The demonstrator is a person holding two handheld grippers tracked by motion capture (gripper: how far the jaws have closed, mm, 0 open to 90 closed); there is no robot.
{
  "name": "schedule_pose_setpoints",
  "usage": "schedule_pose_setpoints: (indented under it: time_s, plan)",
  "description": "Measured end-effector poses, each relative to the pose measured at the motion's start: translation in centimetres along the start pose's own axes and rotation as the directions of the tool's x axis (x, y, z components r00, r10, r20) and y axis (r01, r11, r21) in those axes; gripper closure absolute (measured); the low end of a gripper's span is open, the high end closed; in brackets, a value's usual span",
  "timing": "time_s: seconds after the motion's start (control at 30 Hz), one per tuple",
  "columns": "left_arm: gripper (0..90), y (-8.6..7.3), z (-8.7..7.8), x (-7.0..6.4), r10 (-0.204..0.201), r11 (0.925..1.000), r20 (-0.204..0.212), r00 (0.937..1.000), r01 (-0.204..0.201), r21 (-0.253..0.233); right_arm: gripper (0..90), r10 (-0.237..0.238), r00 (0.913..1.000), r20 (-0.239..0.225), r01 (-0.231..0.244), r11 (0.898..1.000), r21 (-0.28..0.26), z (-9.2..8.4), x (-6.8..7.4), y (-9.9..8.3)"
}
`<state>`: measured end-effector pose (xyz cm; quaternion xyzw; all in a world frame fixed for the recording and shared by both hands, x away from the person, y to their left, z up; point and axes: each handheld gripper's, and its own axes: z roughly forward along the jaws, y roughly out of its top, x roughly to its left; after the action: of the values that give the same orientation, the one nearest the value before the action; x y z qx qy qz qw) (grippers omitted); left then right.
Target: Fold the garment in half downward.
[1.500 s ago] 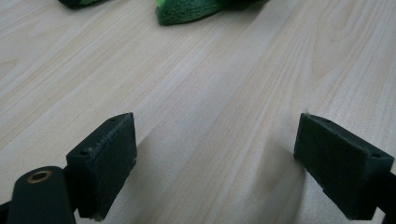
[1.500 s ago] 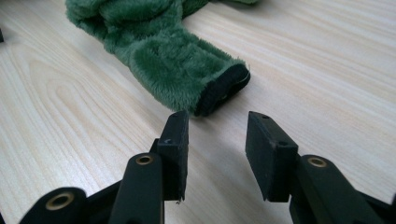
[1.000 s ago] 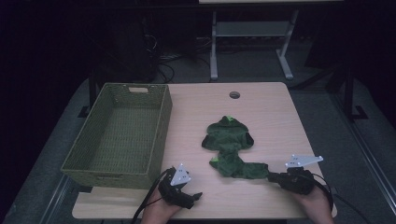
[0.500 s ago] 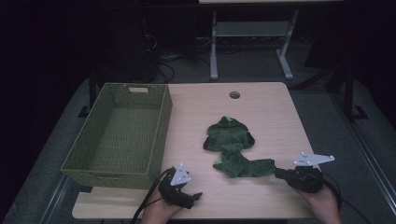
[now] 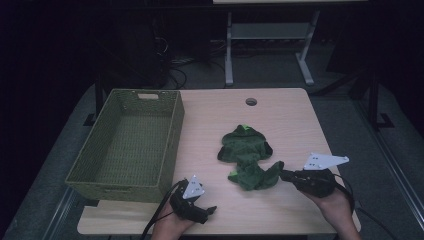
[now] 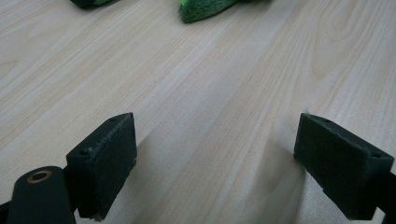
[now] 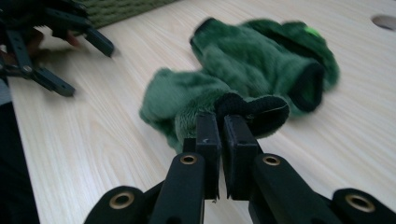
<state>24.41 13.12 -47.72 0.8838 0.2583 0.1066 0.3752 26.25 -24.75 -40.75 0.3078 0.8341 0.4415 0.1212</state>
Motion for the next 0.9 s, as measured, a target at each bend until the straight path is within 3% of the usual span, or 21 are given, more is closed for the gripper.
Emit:
schedule_pose_setpoints:
  time_s: [0.23,0.33,0.53,0.73,0.9]
  plan:
    - [12.3,0.0,0.0,0.0,0.005,1.0,-0.002,1.0,-0.005,0.0,85.7,-0.05,0.9974,-0.052,0.05,0.999,-0.006,1.8,0.8,2.1]
    - [12.3,0.0,0.0,0.0,0.001,1.0,-0.001,1.0,-0.001,-0.001,85.6,-0.091,0.992,-0.087,0.092,0.996,0.002,3.4,1.4,3.2]
    - [12.3,0.0,0.0,0.0,0.004,1.0,-0.004,1.0,-0.004,-0.003,84.8,-0.111,0.9851,-0.131,0.116,0.993,0.024,5.9,2.1,4.4]
    - [12.3,0.0,0.0,0.0,0.008,1.0,-0.004,1.0,-0.008,0.001,80.0,-0.109,0.9861,-0.125,0.111,0.994,0.011,6.9,2.2,4.9]
    - [12.3,0.0,0.0,0.1,0.008,1.0,-0.005,1.0,-0.008,0.001,80.8,-0.088,0.9935,-0.072,0.087,0.996,-0.015,6.3,1.5,5.3]
